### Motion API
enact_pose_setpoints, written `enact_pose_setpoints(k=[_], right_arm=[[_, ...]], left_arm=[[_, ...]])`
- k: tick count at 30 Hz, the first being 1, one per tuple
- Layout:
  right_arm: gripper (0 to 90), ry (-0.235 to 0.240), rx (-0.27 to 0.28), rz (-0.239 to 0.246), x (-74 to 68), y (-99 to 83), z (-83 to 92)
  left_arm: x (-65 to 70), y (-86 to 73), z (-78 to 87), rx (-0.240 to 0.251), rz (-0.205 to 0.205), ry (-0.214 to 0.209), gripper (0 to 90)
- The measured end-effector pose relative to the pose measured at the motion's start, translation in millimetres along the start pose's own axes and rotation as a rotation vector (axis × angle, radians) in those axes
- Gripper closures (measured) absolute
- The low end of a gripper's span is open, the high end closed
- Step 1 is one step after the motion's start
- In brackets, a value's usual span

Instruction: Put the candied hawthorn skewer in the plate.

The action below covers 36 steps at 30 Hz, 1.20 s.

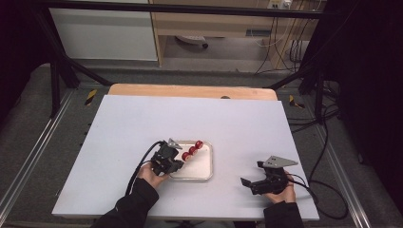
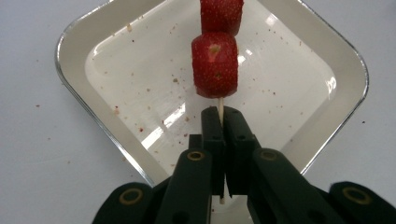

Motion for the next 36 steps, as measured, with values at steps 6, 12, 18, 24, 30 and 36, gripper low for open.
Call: enact_pose_setpoints(k=[6, 12, 18, 24, 30, 36], right_arm=[[0.3, 0.003, 0.001, -0.008, 0.0, 0.0, 0.8], [0.3, 0.003, 0.008, -0.011, 0.3, 0.5, 1.2], [0.3, -0.001, 0.006, -0.011, 0.7, 0.2, 1.5], [0.3, -0.002, 0.009, -0.014, 0.9, 0.5, 1.4], [0.3, -0.003, 0.011, -0.021, 1.1, 1.0, 1.9], [0.3, -0.004, 0.007, -0.027, 1.3, 0.9, 2.4]], left_arm=[[-0.5, -5.4, -4.5, -0.044, -0.011, 0.037, 88.1], [-0.5, -5.6, -4.9, -0.041, -0.005, 0.038, 87.8], [-1.8, -5.8, -2.1, -0.023, -0.010, 0.038, 84.8], [-4.6, -5.1, 14.9, 0.052, -0.021, -0.018, 70.5], [-13.9, -9.9, 37.0, 0.122, -0.010, -0.070, 45.7], [-33.4, -24.6, 55.8, 0.176, -0.008, -0.046, 25.0]])
Point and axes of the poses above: each handheld gripper's, and its own axes: z roughly backward along the jaws, y roughly out of its top, x roughly to its right, the point moved 9 cm from there along -z, roughly forward along the jaws, and after that the axes turned 11 degrees about z, right-handed, at the moved point
